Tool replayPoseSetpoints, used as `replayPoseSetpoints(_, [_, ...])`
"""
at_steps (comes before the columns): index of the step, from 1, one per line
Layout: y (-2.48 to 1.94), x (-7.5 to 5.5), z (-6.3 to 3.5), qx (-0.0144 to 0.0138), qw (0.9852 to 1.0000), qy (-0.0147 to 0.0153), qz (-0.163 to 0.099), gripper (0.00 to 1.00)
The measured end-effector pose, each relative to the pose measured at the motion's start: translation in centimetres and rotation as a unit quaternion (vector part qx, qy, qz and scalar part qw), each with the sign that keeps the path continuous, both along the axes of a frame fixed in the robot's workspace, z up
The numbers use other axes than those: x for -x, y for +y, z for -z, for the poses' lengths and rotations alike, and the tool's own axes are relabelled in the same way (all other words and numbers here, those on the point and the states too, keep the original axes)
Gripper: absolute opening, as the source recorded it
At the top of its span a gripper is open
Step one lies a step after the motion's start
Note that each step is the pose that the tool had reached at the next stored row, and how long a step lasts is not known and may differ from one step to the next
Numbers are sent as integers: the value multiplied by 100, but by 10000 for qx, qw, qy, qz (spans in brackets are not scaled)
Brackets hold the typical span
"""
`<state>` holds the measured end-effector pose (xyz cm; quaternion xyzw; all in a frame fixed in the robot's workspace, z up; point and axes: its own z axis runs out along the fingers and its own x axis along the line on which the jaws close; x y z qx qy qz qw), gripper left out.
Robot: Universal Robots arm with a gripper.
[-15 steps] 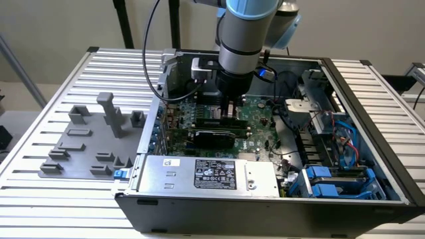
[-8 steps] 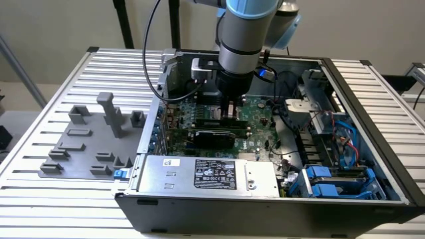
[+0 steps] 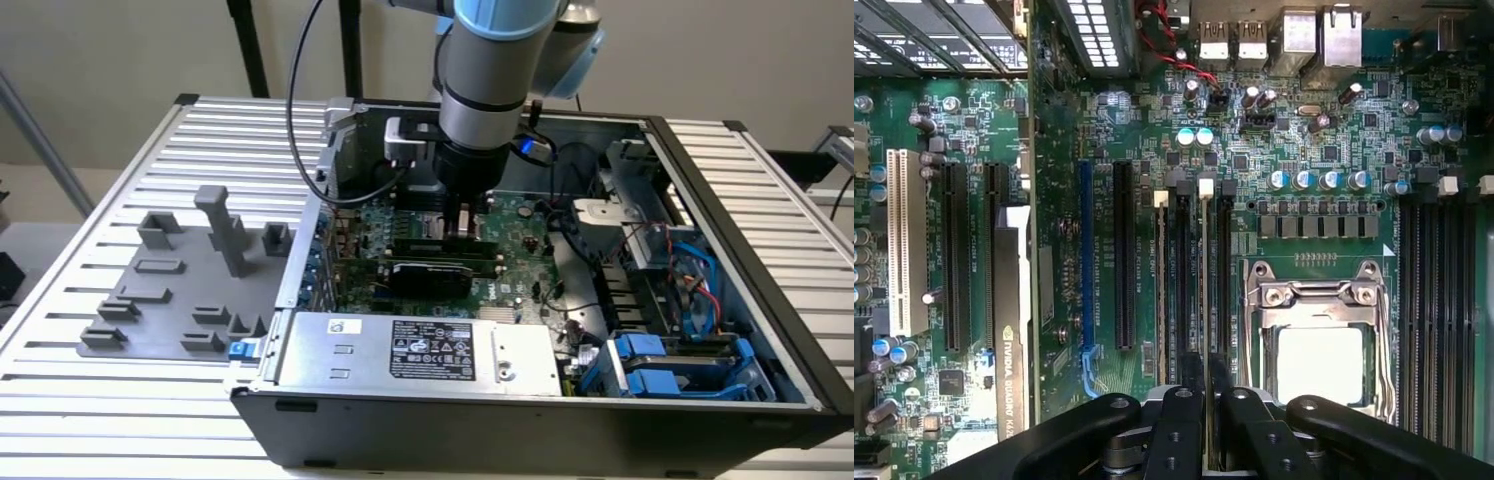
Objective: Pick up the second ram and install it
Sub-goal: 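Insert the second ram into the second slot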
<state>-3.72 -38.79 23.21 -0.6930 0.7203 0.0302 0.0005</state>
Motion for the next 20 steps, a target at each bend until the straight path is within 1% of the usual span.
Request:
replayPoseSetpoints(5, [-1,1,5,0,10000,-9,0,13])
replayPoseSetpoints(11, [2,4,25,-1,10000,-29,0,13])
replayPoseSetpoints(16, [21,10,41,-1,10000,-32,0,13])
replayPoseSetpoints(20, [27,15,47,1,10000,-31,0,13])
